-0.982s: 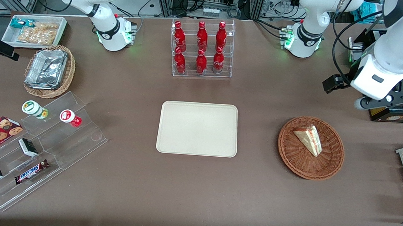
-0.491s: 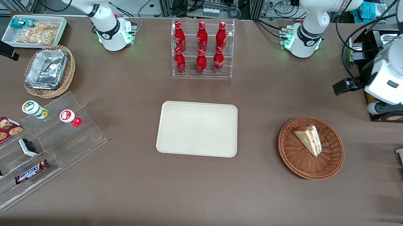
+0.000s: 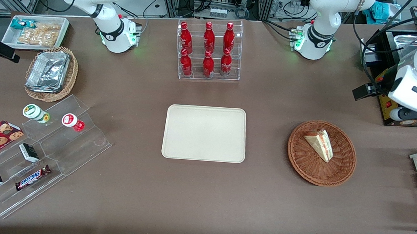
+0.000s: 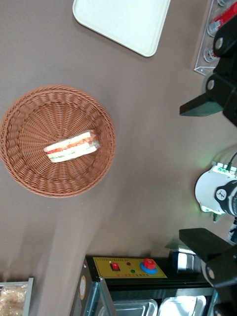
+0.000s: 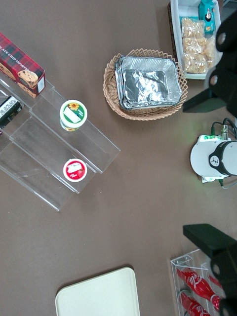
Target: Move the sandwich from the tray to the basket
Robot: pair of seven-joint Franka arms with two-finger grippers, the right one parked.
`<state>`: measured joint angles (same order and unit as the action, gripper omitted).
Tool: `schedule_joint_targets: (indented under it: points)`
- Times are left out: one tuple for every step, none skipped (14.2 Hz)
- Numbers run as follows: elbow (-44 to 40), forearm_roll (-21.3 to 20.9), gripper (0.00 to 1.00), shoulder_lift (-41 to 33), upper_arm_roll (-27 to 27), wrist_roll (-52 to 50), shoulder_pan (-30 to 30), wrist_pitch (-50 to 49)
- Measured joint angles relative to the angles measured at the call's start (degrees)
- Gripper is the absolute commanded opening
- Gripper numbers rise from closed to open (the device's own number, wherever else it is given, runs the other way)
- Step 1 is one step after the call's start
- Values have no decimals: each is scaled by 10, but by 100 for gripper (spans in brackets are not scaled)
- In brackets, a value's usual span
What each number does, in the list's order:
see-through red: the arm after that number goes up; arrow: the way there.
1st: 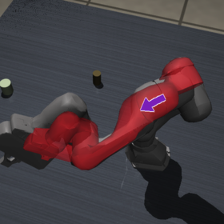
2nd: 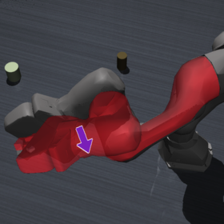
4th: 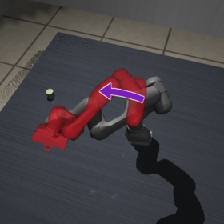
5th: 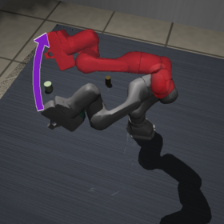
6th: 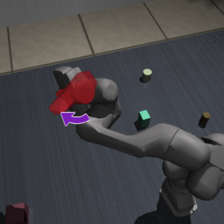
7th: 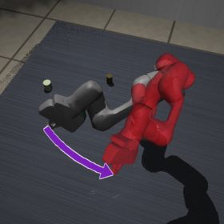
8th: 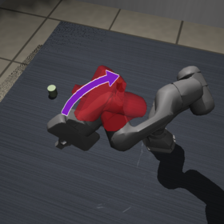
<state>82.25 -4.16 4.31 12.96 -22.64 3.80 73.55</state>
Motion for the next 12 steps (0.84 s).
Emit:
schedule_joint_targets:
  points:
    - [0,0,100,-7,0,1,0,-5]
    - [1,0,100,-15,0,1,0,-8]
    - [3,0,100,-23,0,2,0,-9]
    - [7,0,100,-29,1,8,0,-9]
    - [10,0,100,-33,1,27,0,-9]
    - [11,0,100,-33,1,46,0,-9]
    - [13,0,100,-33,1,55,0,-7]
    - [15,0,100,-32,1,60,0,-3]
    - [16,0,100,-30,1,62,0,0]
    - [16,0,100,-27,1,63,0,1]
    - [16,0,100,-23,1,64,0,3]
    - [16,0,100,-19,1,65,0,4]
